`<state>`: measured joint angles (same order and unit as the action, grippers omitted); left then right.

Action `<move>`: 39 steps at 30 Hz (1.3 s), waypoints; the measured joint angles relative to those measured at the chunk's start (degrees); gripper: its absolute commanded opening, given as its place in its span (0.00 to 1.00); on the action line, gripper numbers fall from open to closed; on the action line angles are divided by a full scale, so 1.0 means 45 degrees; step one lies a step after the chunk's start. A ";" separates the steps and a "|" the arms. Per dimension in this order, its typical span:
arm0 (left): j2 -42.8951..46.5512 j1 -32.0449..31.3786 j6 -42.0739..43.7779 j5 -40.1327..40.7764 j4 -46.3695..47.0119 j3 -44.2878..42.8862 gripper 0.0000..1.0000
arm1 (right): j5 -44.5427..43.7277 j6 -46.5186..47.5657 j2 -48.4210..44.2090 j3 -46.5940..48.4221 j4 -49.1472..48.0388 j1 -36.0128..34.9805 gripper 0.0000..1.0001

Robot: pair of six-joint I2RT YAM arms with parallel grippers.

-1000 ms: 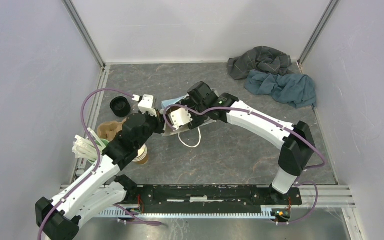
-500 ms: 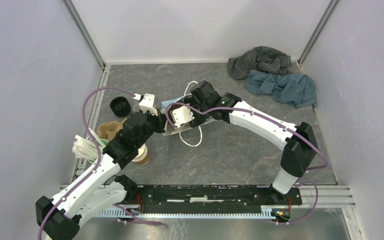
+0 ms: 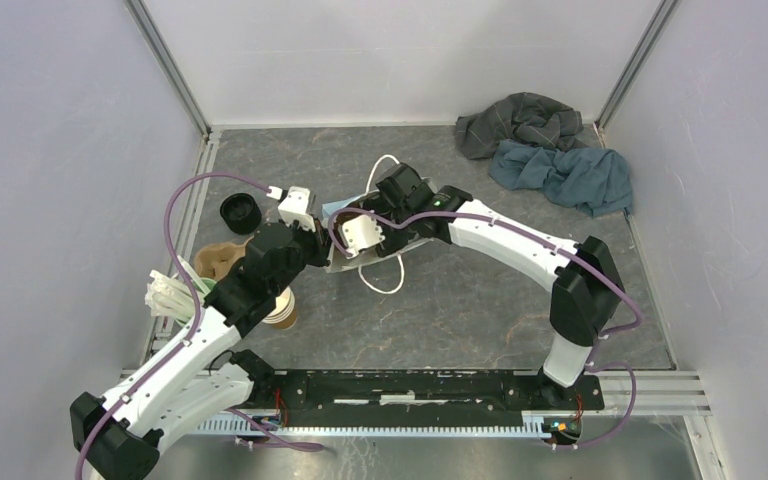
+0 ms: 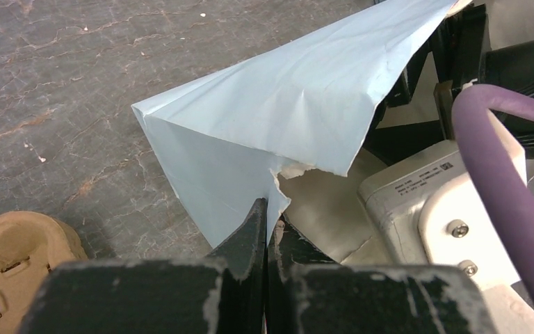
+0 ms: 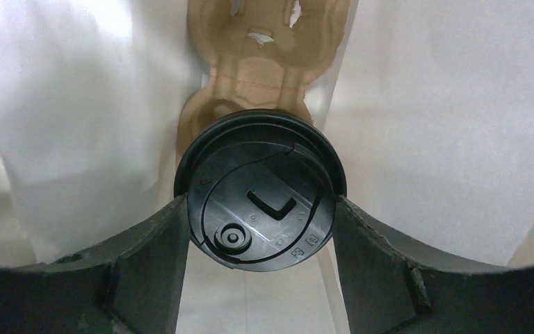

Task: Pack the takeout coffee

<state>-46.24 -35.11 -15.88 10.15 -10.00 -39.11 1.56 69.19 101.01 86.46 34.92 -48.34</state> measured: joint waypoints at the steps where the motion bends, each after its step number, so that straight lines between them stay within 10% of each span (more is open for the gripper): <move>1: -0.0005 0.0000 0.0000 0.0000 -0.0039 -0.0015 0.02 | -0.0010 0.0015 0.0015 0.0000 -0.0024 0.0024 0.00; 39: -0.0583 0.0000 0.0000 0.0005 -0.0486 -0.0583 0.02 | 0.0442 -0.0782 0.0568 -0.0631 -0.1559 0.0588 0.00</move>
<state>-48.86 -35.11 -15.88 10.17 -12.19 -41.74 3.55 65.67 103.57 83.61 27.90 -45.69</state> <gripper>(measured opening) 0.024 0.734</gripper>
